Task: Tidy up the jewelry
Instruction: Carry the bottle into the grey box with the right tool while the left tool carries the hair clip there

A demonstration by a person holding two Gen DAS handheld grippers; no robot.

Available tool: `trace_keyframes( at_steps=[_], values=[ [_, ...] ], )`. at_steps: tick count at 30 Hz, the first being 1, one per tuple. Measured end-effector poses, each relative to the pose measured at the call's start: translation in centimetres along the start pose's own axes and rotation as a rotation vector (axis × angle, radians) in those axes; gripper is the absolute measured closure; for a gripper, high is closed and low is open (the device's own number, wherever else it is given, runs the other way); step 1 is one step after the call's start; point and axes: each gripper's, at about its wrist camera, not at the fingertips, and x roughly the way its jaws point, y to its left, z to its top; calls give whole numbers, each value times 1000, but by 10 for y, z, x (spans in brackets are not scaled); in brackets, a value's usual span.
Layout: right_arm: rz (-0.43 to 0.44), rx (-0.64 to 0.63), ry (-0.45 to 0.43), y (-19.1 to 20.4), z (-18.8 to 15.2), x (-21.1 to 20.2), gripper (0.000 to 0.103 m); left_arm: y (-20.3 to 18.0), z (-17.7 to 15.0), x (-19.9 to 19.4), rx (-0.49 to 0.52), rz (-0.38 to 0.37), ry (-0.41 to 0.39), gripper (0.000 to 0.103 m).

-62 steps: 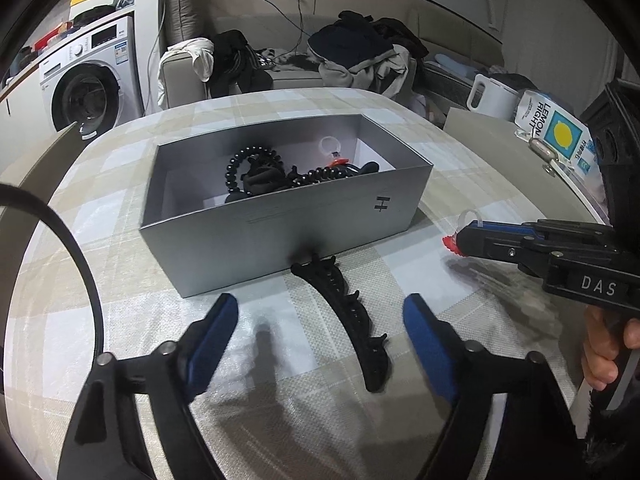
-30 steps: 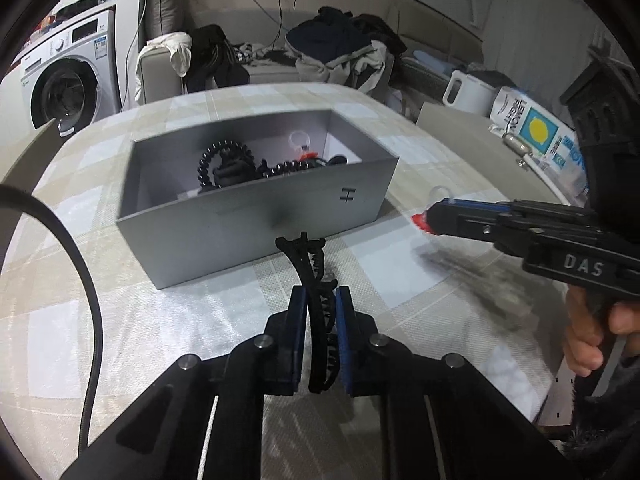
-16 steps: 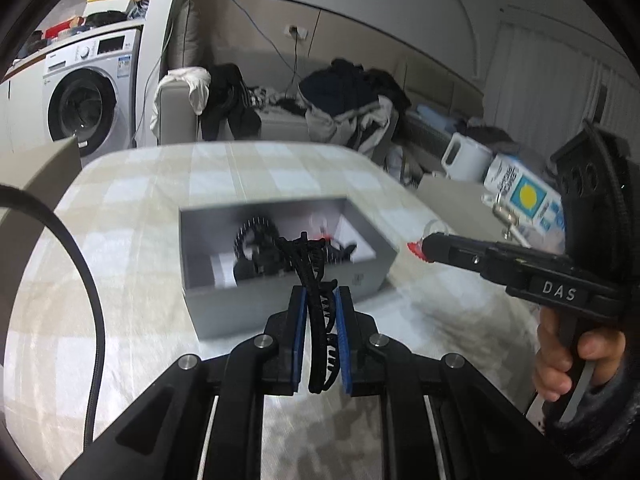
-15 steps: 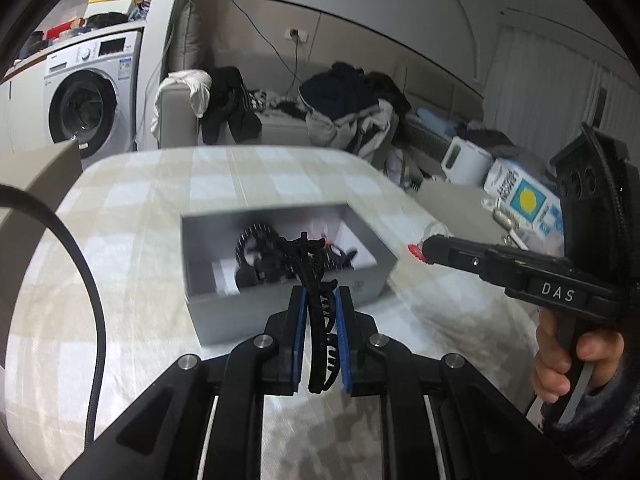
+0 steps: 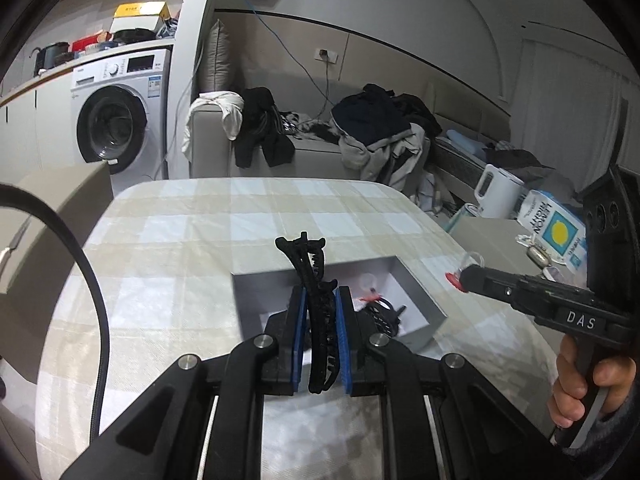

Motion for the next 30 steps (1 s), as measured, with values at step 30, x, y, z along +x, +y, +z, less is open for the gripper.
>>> trace_keyframes(
  at_steps=[30],
  values=[
    [-10, -48, 110, 8, 4, 57, 87, 9, -5, 36, 16, 42, 78, 94]
  ],
)
